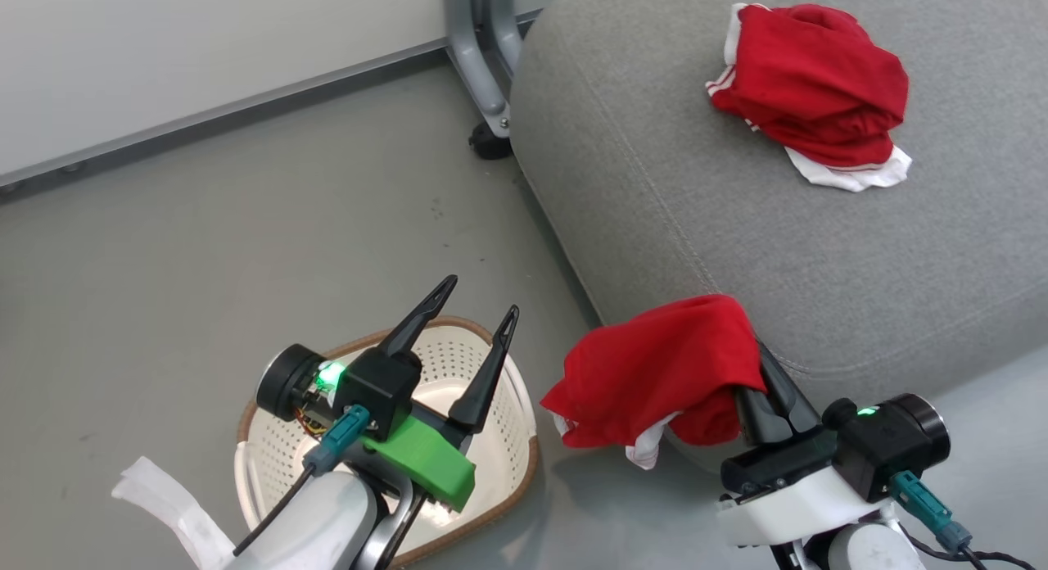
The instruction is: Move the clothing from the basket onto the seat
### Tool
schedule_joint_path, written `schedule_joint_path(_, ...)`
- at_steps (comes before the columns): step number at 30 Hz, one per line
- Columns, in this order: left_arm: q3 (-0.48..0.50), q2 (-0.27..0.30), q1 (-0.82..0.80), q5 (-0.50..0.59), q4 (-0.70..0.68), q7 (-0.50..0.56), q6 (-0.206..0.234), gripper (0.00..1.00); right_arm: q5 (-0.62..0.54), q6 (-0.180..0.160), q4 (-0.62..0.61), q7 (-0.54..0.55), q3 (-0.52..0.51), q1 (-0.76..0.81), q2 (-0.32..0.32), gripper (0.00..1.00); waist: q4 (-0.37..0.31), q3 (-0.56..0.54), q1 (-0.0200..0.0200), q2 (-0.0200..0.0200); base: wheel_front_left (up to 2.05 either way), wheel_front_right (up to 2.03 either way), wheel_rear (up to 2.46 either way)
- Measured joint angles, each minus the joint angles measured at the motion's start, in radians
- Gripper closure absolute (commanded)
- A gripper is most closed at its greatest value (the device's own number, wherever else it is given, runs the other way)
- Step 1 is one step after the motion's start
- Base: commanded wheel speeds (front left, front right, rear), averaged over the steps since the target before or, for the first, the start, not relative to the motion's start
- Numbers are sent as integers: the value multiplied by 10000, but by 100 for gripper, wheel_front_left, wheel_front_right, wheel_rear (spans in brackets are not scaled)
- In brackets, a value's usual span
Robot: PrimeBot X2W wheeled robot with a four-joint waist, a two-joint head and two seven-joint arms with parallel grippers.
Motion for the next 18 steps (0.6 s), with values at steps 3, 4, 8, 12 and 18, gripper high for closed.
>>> schedule_joint_path(3, 48, 121, -7, 38, -8, -8, 40, 0, 125, -2, -178, 2, -109, 16, 0, 100, -428, 231, 0, 0, 0, 0, 0)
schedule_joint_path(4, 46, 150, -13, 44, -13, 4, 40, 0, 157, 0, -247, 0, -146, 16, 0, 100, -575, 318, 0, 0, 0, 0, 0)
schedule_joint_path(8, 2, 309, -109, 115, -36, 102, 25, 0, 272, 0, -477, 0, -328, 12, -4, 100, -1050, 703, 0, 0, 0, 0, 0)
schedule_joint_path(12, -117, 376, -221, 199, -107, 201, -12, 0, 416, 0, -654, 2, -535, -34, 0, 100, -1327, 1141, 0, 0, 0, 0, 0)
schedule_joint_path(18, -357, 445, -430, 405, -270, 380, -157, 0, 608, 0, -1068, 2, -1072, -913, 0, 100, -1442, 1873, 0, 0, 0, 0, 0)
